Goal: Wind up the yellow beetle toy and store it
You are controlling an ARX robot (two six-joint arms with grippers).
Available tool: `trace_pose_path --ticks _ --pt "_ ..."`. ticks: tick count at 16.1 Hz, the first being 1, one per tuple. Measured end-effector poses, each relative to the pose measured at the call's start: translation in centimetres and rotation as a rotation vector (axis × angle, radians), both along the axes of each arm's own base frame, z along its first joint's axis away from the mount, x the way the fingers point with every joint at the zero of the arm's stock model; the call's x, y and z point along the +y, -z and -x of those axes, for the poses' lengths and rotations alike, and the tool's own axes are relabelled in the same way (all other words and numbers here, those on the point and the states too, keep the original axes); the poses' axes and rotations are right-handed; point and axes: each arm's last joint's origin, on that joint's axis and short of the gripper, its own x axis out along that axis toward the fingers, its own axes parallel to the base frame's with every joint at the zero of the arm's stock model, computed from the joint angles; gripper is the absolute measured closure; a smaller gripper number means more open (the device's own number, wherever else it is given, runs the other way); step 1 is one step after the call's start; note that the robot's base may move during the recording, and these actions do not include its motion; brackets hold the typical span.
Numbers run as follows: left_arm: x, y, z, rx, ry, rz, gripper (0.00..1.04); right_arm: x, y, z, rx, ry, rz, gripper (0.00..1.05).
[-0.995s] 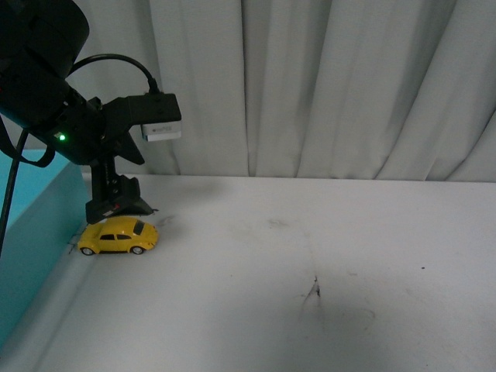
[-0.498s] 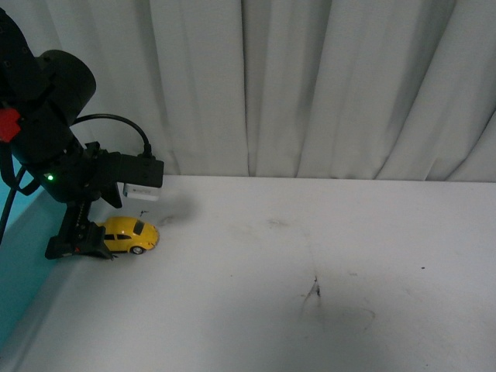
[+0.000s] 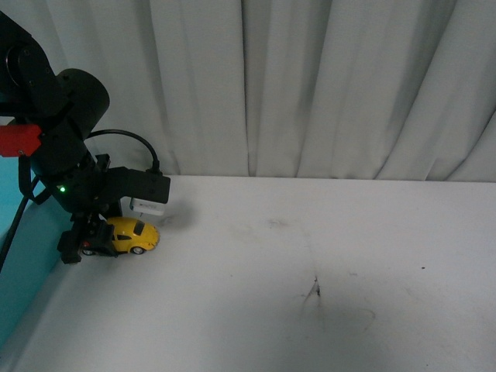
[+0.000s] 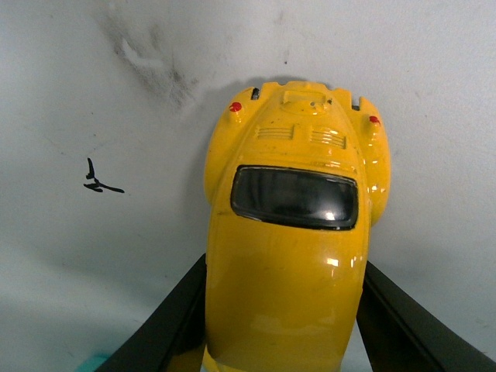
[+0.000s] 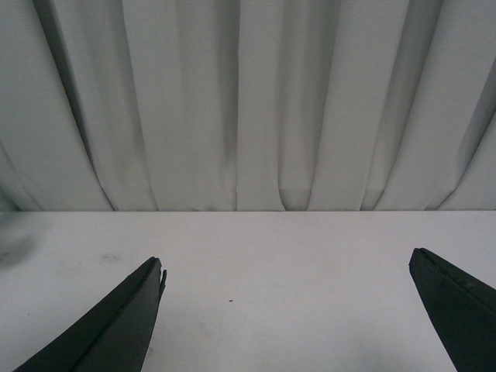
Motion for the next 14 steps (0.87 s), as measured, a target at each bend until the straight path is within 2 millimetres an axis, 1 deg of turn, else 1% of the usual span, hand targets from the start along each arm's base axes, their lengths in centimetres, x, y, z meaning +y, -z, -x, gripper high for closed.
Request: trace_pose_path --ticks 1,3,7,8,9,10,11,12,13,14 --pt "-0.1 -0.1 -0.1 0.0 0.0 -0.003 0.59 0.0 0.0 0.0 0.0 0.0 0.0 0.07" --pt "-0.3 -0.4 -0.2 -0.006 -0.003 -0.001 0.64 0.0 0.0 0.0 0.0 0.0 0.0 0.07" --pt "-1.1 -0.7 0.5 0.054 -0.041 0.101 0.64 0.0 0.0 0.0 0.0 0.0 0.0 0.07" --pt "-1.3 -1.2 0.9 0.072 -0.056 0.145 0.64 0.0 0.0 0.0 0.0 0.0 0.0 0.07" --pt "-1.4 -2.1 1.3 0.081 -0.069 0.196 0.64 0.0 0.0 0.0 0.0 0.0 0.0 0.07" --pt "-1.2 -5.0 1.7 0.033 -0.095 0.305 0.64 0.0 0.0 0.0 0.0 0.0 0.0 0.07" --pt "0.3 -11.0 2.9 -0.099 -0.123 0.493 0.64 0.0 0.0 0.0 0.0 0.001 0.0 0.07" --pt "2.3 -14.4 4.2 -0.18 -0.161 0.593 0.64 0.0 0.0 0.0 0.0 0.0 0.0 0.07" --pt "4.1 -16.4 5.2 -0.245 -0.196 0.635 0.64 0.0 0.0 0.0 0.0 0.0 0.0 0.07" --pt "6.9 -17.9 6.2 -0.316 -0.278 0.665 0.64 0.0 0.0 0.0 0.0 0.0 0.0 0.07"
